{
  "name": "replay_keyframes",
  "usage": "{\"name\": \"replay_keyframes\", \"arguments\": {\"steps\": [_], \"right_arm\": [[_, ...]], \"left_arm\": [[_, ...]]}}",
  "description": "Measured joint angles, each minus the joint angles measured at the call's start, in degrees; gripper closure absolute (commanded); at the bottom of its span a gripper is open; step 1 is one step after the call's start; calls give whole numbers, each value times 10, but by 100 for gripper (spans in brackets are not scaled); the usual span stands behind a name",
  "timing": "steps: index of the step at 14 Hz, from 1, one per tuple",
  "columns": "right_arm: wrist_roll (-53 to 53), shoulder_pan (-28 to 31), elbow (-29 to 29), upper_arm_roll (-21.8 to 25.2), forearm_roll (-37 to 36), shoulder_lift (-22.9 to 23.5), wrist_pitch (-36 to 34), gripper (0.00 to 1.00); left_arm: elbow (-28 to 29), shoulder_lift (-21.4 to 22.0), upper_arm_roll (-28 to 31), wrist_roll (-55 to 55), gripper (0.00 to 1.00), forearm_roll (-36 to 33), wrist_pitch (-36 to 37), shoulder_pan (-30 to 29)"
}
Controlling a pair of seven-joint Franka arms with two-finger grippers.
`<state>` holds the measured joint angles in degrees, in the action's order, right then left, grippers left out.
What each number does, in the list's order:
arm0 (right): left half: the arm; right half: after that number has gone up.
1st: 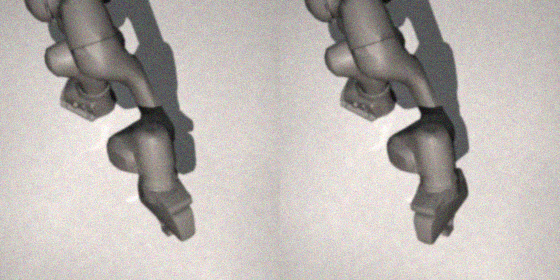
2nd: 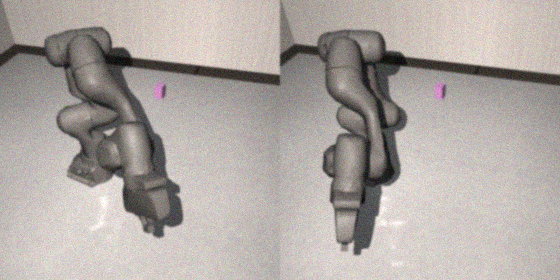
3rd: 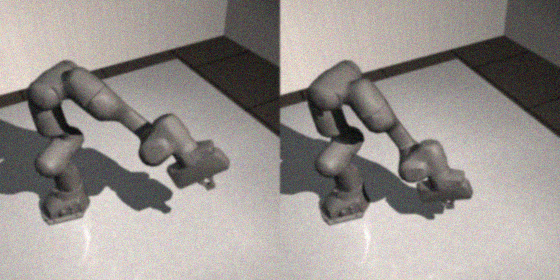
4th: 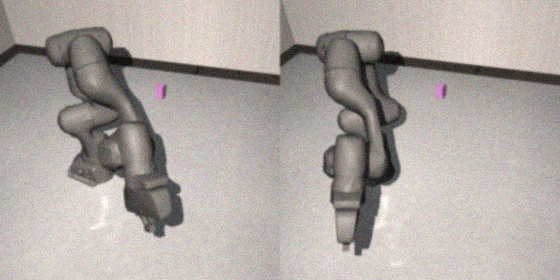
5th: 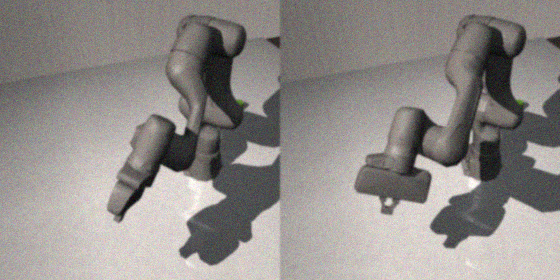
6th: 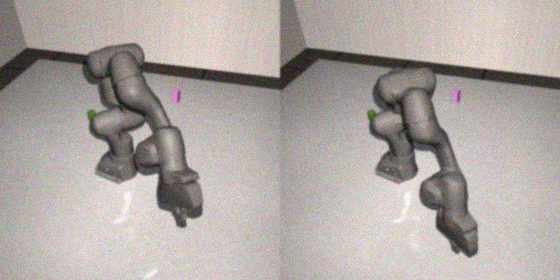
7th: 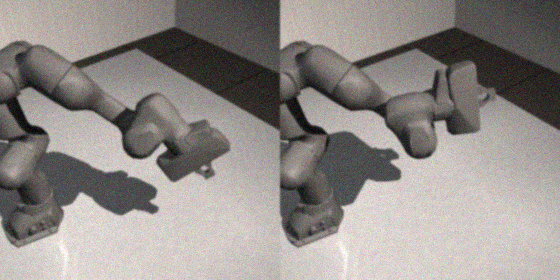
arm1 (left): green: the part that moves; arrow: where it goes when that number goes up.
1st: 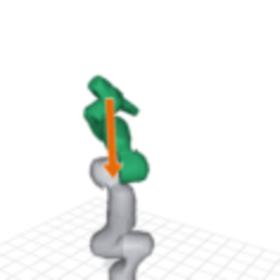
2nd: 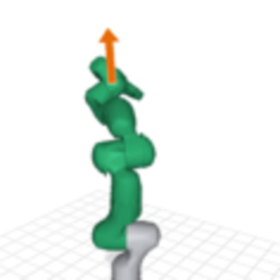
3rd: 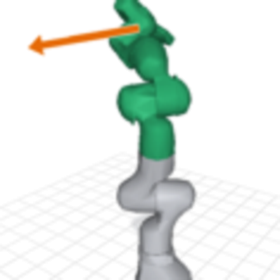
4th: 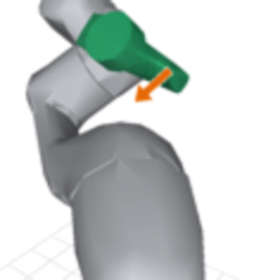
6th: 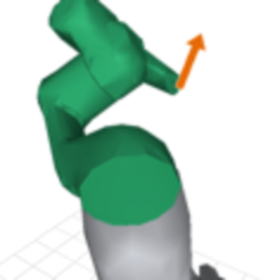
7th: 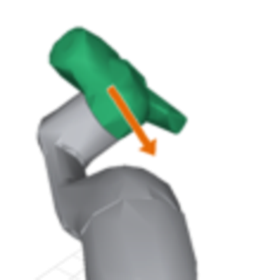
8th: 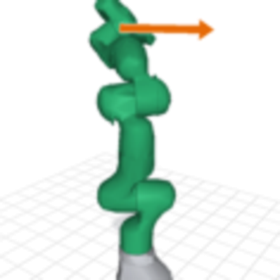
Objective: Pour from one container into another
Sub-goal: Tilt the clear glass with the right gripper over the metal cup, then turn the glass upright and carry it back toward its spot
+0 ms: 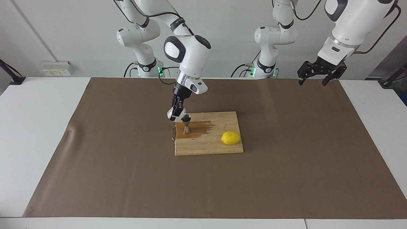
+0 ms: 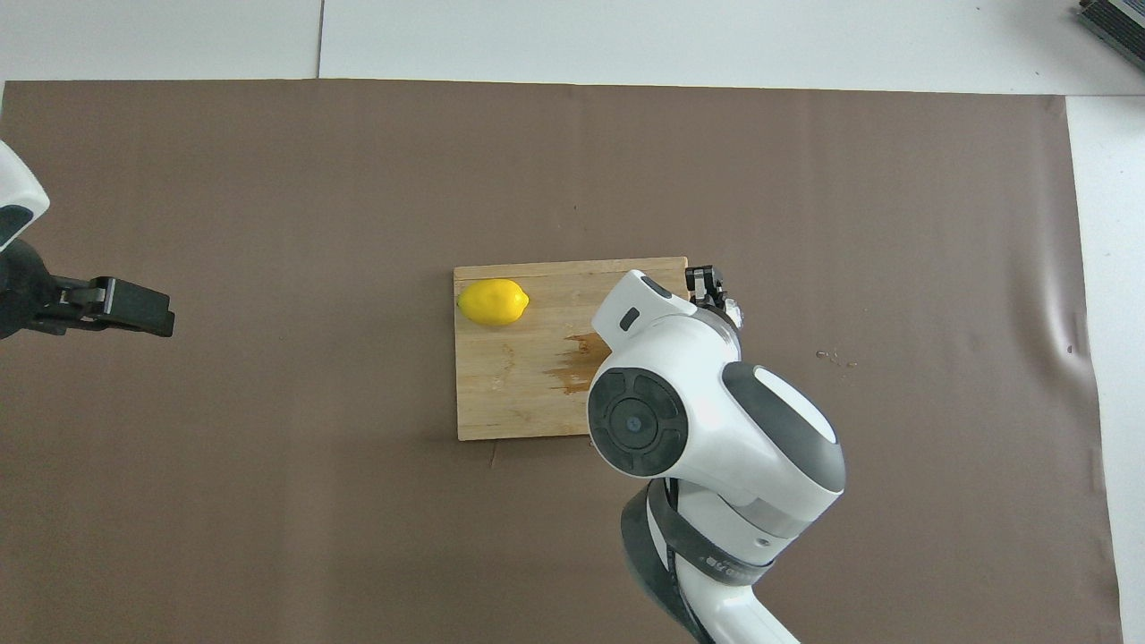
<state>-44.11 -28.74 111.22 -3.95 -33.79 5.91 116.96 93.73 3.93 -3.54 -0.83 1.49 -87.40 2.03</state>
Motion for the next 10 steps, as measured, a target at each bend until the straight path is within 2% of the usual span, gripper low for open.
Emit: {"name": "replay_keyframes", "arguments": {"steps": [7,10], "right_arm": [[-74,53,-6,0,141,-10,0,100],[-138,91,-4,1,221,-10,0,100]], "left_arm": [[0,0,0,0,0,0,0,0],[0,0,0,0,0,0,0,0]]}}
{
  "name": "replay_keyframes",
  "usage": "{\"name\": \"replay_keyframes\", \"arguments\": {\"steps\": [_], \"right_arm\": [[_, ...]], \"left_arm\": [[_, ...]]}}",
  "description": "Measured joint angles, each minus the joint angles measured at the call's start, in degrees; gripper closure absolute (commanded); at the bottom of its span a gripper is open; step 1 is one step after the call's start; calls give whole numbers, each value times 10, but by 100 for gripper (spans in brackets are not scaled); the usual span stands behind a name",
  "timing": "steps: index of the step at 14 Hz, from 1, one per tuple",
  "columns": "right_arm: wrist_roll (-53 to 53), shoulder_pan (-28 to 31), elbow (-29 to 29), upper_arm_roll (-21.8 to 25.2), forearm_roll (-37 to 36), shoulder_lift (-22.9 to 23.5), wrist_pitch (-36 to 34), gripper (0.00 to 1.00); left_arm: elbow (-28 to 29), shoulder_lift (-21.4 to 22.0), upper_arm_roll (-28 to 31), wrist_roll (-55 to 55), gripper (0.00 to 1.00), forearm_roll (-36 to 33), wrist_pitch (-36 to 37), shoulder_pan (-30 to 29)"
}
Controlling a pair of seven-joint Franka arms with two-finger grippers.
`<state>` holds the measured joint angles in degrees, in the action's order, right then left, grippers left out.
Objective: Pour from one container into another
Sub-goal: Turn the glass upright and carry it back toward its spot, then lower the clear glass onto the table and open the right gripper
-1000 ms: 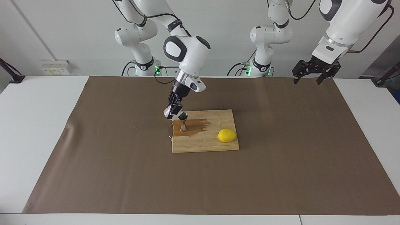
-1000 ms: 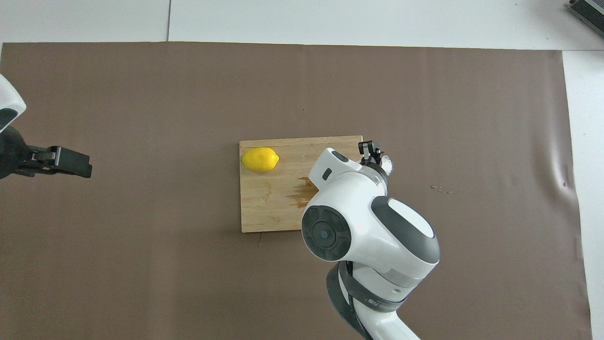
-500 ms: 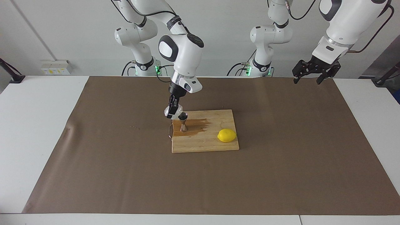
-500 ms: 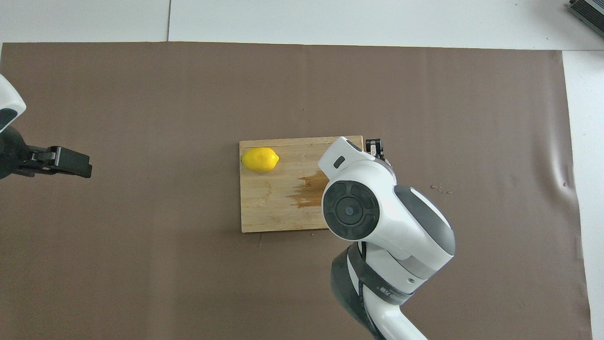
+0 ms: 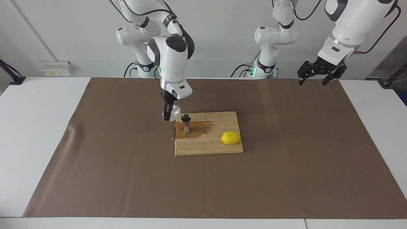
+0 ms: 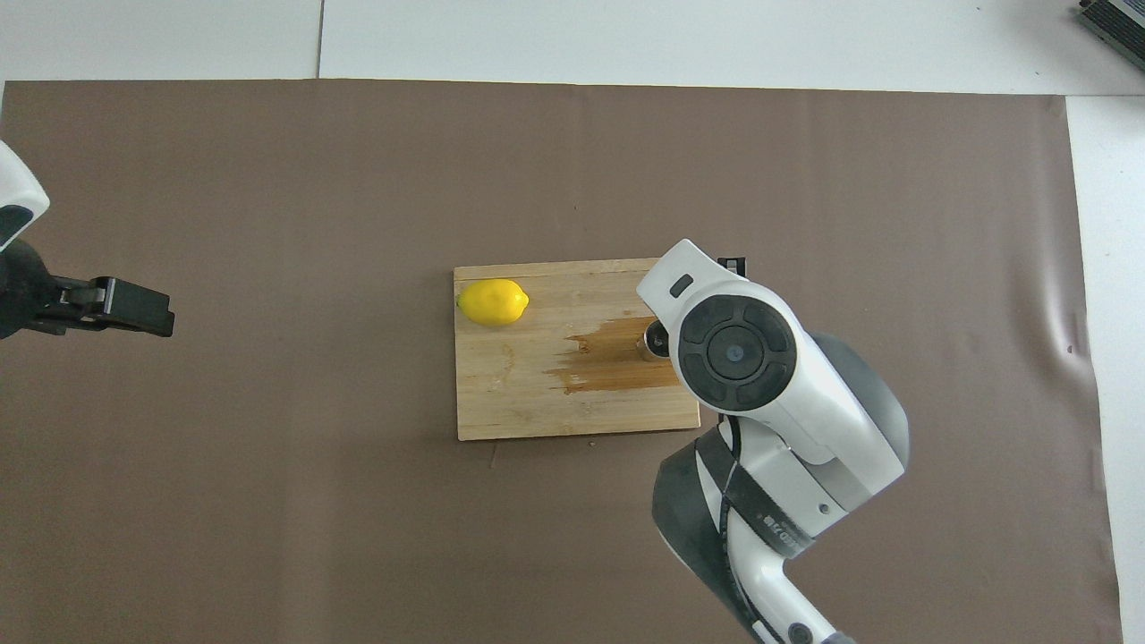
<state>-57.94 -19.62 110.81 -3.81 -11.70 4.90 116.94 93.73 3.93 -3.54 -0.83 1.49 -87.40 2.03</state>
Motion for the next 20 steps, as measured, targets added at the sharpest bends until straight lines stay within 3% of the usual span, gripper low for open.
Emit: {"name": "replay_keyframes", "arguments": {"steps": [5,9,13,20], "right_arm": [[-173,107,21,2,120,3,0,100],[-305,192,59,4,170,14,2,100],[-395,238,94,4,183,35,54,100],[-526,309,101,4,217,59,70,100]], "left_arm": [[0,0,0,0,0,0,0,0],[0,0,0,0,0,0,0,0],[0,0,0,0,0,0,0,0],[0,0,0,0,0,0,0,0]]}}
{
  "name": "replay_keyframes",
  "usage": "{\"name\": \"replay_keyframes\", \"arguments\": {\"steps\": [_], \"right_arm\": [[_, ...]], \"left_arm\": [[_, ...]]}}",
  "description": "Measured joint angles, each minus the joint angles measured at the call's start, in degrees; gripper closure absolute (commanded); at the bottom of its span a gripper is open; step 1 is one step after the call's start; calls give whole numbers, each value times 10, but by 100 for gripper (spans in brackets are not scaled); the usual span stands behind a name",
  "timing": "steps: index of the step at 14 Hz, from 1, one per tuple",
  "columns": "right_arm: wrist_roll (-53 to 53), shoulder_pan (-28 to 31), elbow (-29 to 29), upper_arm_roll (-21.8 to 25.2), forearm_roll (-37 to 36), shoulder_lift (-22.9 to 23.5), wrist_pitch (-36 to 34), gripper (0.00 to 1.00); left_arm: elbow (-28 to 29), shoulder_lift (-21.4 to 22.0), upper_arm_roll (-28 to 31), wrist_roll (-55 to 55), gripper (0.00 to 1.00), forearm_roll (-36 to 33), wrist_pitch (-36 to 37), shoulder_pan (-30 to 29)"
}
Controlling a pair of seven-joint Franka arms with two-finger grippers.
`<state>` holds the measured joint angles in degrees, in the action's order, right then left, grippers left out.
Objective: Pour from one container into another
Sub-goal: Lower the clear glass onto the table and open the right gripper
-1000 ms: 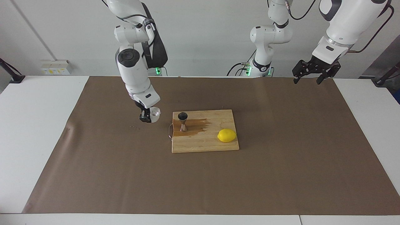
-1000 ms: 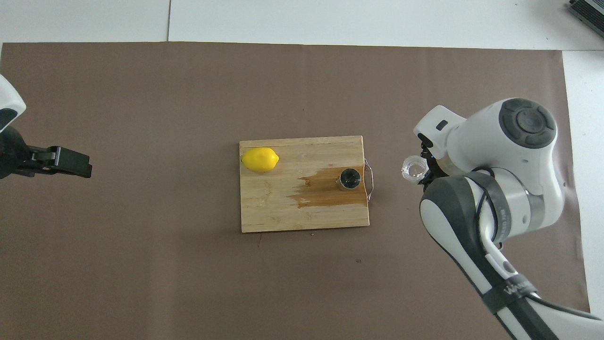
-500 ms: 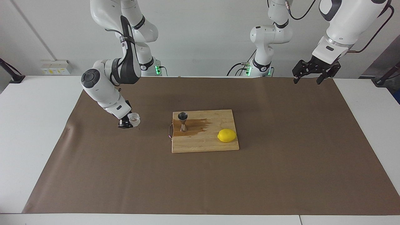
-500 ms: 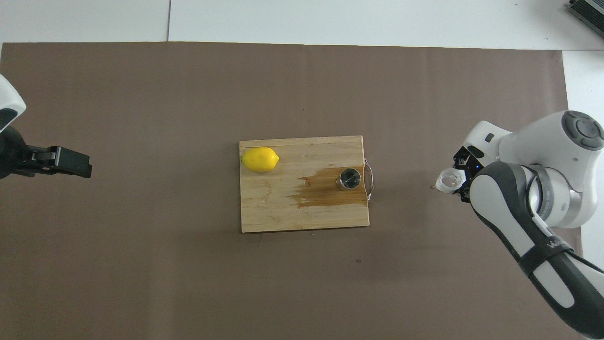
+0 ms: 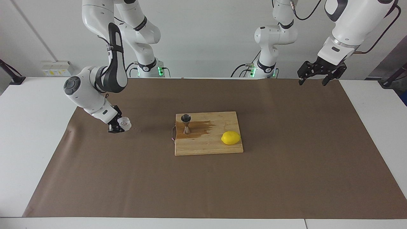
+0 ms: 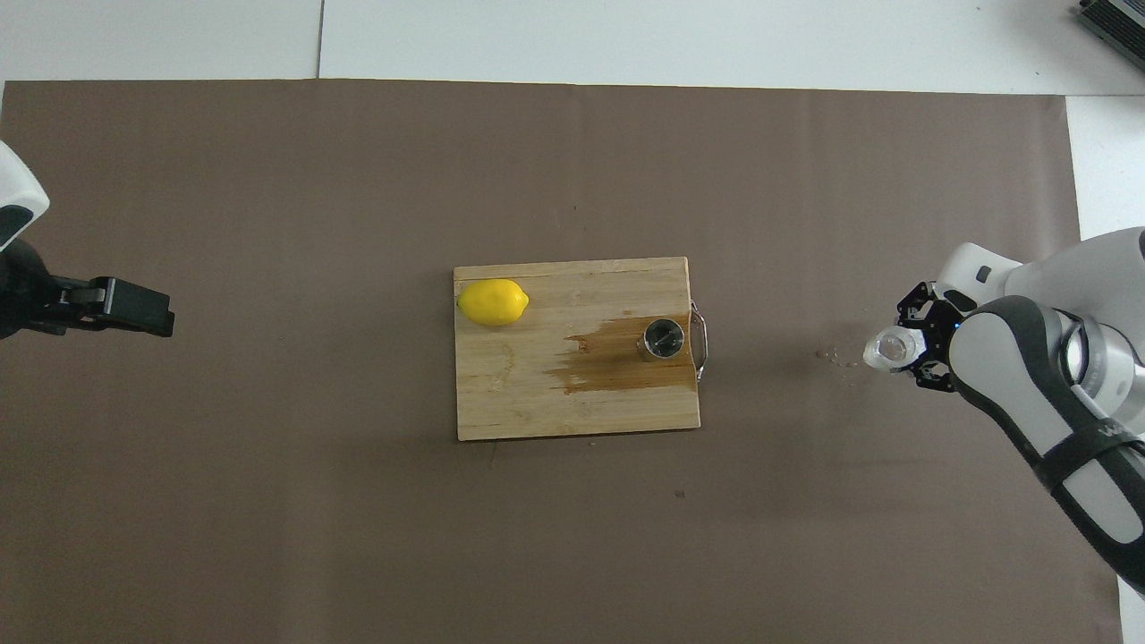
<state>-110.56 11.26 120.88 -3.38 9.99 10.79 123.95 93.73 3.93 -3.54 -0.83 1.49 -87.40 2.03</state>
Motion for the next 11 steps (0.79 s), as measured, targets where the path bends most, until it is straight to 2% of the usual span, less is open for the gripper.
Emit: {"name": "replay_keyframes", "arguments": {"steps": [5,6,7,8,9,11], "right_arm": [[-43,15,1,0,24,26,12,100],[-44,16,2,0,24,27,13,97],[-44,16,4,-1,24,27,13,76],[-44,16,7,-1,24,27,13,15],[-44,16,9,-1,24,27,13,0],[-44,16,10,-2,24,27,13,0]], "left_arm": [[0,0,0,0,0,0,0,0],[0,0,0,0,0,0,0,0],[0,0,0,0,0,0,0,0],[0,0,0,0,0,0,0,0],[0,0,0,0,0,0,0,0],[0,0,1,0,0,0,-6,0]]}}
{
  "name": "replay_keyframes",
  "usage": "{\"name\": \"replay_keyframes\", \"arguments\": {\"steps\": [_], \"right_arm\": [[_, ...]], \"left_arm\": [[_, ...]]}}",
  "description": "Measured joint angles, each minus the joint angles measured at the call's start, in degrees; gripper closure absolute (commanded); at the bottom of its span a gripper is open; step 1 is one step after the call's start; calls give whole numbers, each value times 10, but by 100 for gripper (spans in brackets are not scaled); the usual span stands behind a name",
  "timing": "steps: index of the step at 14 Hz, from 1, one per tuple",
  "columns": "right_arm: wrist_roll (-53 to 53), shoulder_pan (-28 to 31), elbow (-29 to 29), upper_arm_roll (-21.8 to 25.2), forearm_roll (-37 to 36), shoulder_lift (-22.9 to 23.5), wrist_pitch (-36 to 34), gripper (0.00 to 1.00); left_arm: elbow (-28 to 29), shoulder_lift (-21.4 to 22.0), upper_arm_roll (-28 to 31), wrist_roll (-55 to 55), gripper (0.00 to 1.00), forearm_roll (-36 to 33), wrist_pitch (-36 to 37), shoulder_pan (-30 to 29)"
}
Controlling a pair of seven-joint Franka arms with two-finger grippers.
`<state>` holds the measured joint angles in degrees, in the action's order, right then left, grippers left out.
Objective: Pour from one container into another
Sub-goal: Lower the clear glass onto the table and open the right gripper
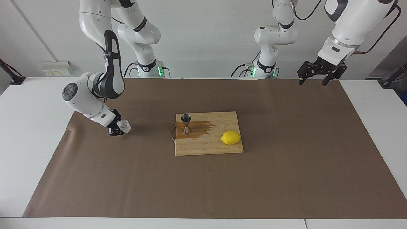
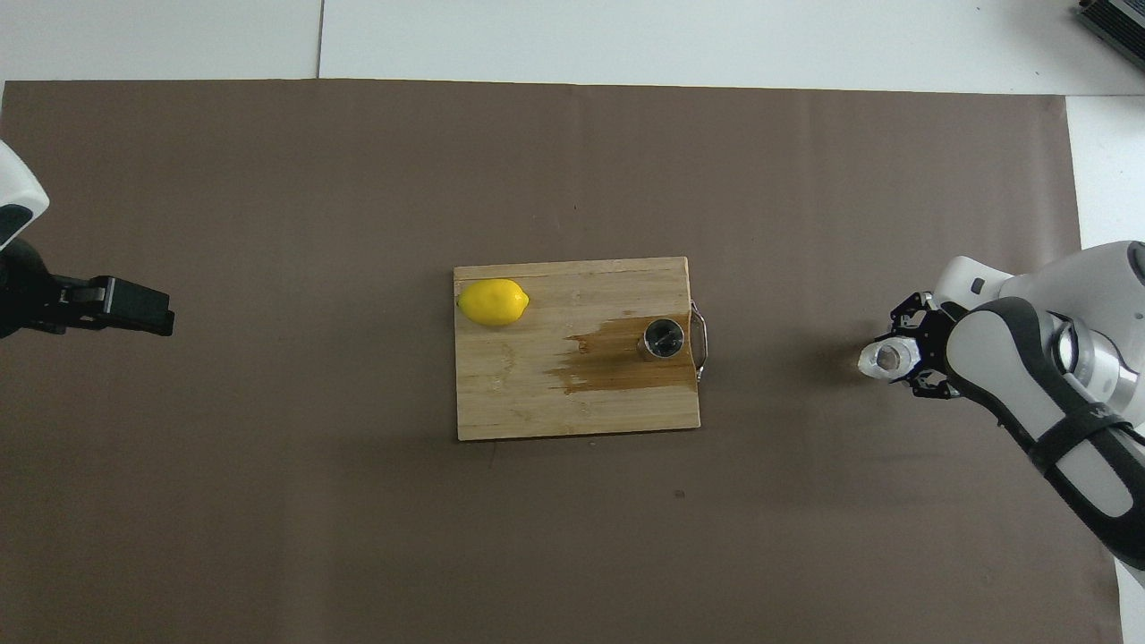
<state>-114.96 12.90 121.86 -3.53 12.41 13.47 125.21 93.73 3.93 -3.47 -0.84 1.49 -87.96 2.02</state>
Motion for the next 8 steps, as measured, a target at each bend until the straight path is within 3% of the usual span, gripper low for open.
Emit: {"name": "replay_keyframes", "arguments": {"steps": [4,8], "right_arm": [[0,0,-1,0,23,-11,-2,0],[69,-1,-8,-2,30,-61,-34,0]], "left_arm": [[0,0,3,0,0,0,-11,0],[0,0,3,0,0,8,-17,0]]}}
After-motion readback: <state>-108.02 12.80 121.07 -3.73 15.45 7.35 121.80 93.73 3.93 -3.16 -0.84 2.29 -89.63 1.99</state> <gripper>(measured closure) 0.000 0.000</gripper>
